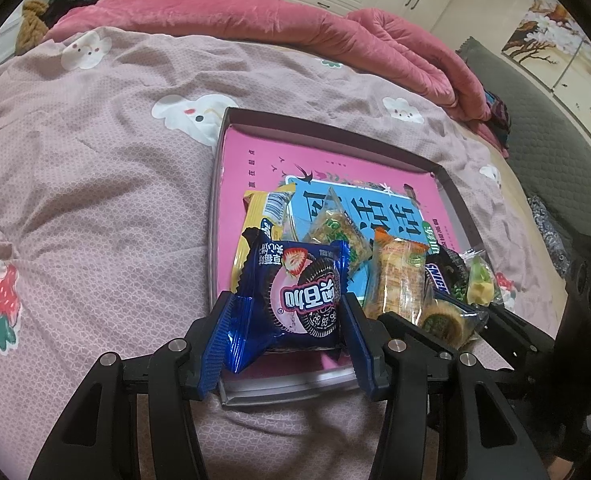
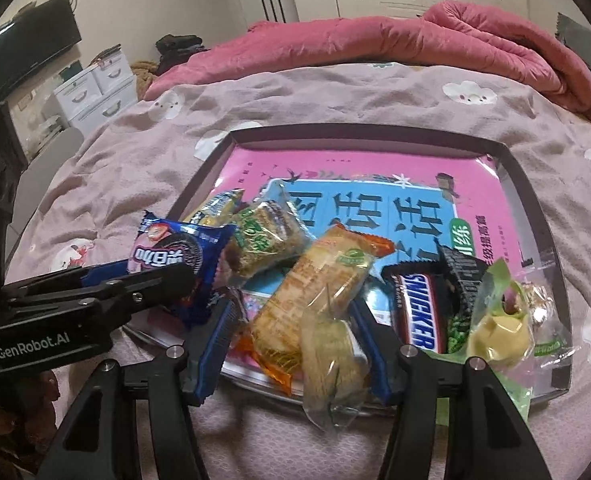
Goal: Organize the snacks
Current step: 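Lower both packs into the tray and open both grippers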
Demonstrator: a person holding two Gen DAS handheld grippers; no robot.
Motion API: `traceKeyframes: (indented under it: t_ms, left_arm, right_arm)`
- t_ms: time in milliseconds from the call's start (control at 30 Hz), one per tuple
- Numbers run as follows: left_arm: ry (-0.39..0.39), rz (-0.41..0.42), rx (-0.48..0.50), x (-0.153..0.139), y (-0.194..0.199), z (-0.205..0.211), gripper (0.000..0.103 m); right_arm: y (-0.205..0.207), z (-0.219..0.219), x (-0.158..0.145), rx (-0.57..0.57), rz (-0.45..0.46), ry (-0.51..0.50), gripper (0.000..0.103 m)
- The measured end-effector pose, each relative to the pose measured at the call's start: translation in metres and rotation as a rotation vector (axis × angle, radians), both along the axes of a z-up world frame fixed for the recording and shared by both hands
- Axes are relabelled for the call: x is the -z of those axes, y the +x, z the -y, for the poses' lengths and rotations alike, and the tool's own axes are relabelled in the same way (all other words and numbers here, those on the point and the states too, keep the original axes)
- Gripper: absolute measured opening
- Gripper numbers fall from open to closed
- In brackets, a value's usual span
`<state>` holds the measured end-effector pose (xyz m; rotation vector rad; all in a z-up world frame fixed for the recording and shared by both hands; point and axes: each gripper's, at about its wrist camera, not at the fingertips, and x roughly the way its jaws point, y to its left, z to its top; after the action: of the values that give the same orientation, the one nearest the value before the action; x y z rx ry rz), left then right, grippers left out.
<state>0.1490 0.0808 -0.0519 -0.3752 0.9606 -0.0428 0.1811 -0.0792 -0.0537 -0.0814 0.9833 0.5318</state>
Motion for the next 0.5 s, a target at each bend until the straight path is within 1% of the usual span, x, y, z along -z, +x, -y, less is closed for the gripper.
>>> traceKeyframes:
  t_ms: [167, 500]
  left_arm:
    - [0.016, -0.002, 0.007, -0.0001, 0.0003, 0.004, 0.056]
    - [0.041, -0.007, 0.019, -0.001, 0.0007, 0.01, 0.062]
  right_arm:
    - [0.0007, 0.0061, -0.0019, 0.016, 0.006, 0.003, 0.059]
    - [-0.0024, 0.007, -0.0061, 0.015, 0.041, -0.043, 0.059]
